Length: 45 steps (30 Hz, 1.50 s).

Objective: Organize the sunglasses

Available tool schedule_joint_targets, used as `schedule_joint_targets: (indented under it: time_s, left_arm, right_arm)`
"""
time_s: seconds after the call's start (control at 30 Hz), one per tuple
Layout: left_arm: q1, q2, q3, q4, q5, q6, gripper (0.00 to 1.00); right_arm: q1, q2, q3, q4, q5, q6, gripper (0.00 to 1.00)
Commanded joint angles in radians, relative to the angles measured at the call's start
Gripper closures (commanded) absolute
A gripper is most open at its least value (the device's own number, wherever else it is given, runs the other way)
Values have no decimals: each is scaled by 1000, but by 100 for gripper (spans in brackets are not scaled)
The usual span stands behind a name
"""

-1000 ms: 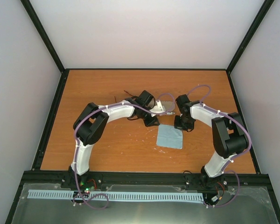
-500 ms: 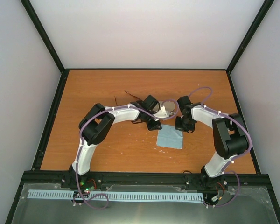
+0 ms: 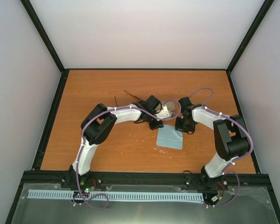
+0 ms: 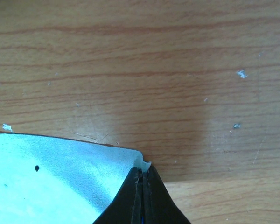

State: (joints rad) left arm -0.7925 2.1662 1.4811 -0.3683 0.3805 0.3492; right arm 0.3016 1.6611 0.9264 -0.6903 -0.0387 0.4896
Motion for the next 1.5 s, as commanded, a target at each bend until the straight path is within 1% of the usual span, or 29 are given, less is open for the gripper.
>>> schedule_joint_targets:
  time_s: [0.0,0.1,0.2,0.23,0.33,0.6,0.9,1.27,1.47]
  left_arm:
    - [-31,-17,-39,-4,-8,-4,82]
    - [-34,-27,-64,-1,-8,-2,88]
    - [-34,-20,-84,0,-22,6,98]
    - [-34,-20,-86,-1,-26,6,99]
    - [-34,-29,-94,7,-45,7,100]
    - [-34,-33,-57,15,-105,18,100]
    - [-34,-79,-79,26,-116,13,100]
    - [-34,-115,-87,34,-125,5,99]
    - [-37,-134,-86,25,-102,-17,100]
  right_arm:
    - [-7,-21,-11,6,5,14,97]
    - [-8,-20,-8,12,9,13,97]
    - [-10,-13,1,14,7,18,97]
    - [-10,-13,3,15,7,19,97]
    - [-10,-16,4,18,7,21,97]
    - [-11,-38,-21,44,0,8,97]
    - [-12,-88,-31,69,-1,12,97]
    - [-12,-89,-46,109,-17,-11,97]
    - [-12,-110,-71,130,-29,-9,97]
